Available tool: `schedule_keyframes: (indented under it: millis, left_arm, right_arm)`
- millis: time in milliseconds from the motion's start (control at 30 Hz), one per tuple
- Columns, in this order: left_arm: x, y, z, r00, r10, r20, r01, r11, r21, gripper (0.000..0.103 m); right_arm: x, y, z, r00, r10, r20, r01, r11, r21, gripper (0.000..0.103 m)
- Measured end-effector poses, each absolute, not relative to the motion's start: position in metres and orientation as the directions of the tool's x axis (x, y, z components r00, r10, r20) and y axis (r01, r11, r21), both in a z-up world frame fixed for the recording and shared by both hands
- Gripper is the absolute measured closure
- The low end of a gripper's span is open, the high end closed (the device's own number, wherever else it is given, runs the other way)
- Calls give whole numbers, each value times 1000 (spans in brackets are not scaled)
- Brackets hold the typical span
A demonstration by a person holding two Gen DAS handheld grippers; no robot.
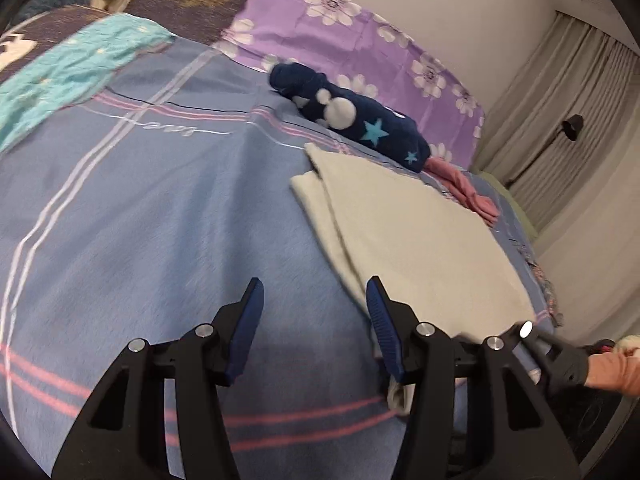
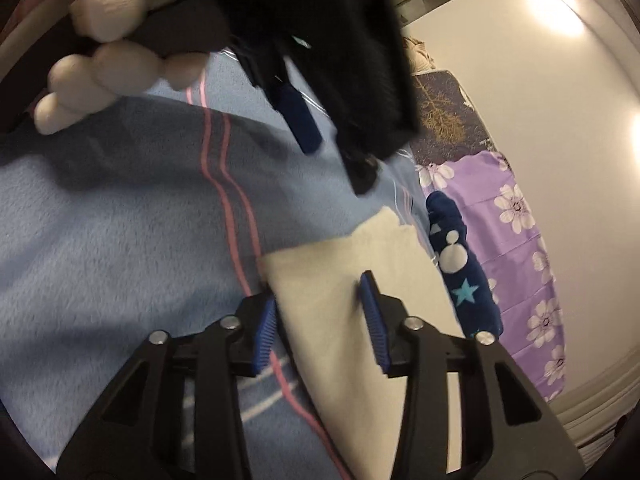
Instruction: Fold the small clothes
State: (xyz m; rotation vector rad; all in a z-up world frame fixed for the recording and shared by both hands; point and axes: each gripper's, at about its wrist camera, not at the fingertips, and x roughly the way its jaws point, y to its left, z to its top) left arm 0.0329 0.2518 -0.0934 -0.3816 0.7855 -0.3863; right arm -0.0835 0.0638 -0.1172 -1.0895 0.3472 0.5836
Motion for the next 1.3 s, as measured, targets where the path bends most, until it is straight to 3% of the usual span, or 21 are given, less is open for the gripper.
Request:
schedule_keyframes:
  millis: [133,333,367,400,433,533,633,767,867,933,1033,1100,1233,1300]
  left_arm:
    - [81,247,-101,559,-545,-625,203,821,-533,49]
    - [144,241,-118,505,-604,-617,150,765,-627,50]
    - [152,243,-120,511,-612,-604,134,751,-647,58]
    - [161,244,-121,516,-627,-584,116,727,-677,89]
    - [166,244,-123,512,-646,-566,106,702,-704,101]
    - [169,238,-104,556,-633,-539,134,708,-693,101]
    - [162,230,-84,603,-600,-525,191,748,-635,101]
    - [168,229,-114,573,-484,-662,93,840,-534,100]
    - [164,246,-128,589,-536,-604,51,771,-634,97]
    - [162,254,-123,612,-511,-604,20,773,-634,96]
    - [160,253,-116,594,-530,-606,43,773,-633,78]
    - [154,246,-115,546,-569,-615,86,768,-635,60]
    - [135,236,-114,491,-613,-620,155,761,-630,56]
    - [128,231,-114,466,-659,-590,188,725,-662,48]
  right_arm:
    - [-88,68,-122,824,303,-479,-560,304,-771,94]
    - [-75,54,-94,792,362,-493,-609,407,-681,96]
    - [-73,53,-91,785,367,-499,-618,420,-664,96]
    - [-70,52,-87,779,371,-506,-627,432,-648,96]
    - [-69,51,-84,775,374,-509,-631,443,-636,96]
    - [-68,46,-69,762,393,-515,-647,493,-581,97]
    - [-72,46,-60,738,412,-534,-671,528,-520,97]
    - [-76,58,-85,687,378,-620,-721,460,-519,97]
    - [-82,61,-91,697,369,-615,-712,450,-539,97]
    - [-81,58,-89,690,375,-619,-718,461,-521,97]
    - [-81,56,-87,689,378,-619,-718,470,-513,96]
    - [-82,56,-88,691,377,-617,-716,474,-513,96]
    - [-79,54,-87,690,377,-618,-716,476,-510,96]
    - [-79,54,-88,686,379,-622,-720,475,-506,96]
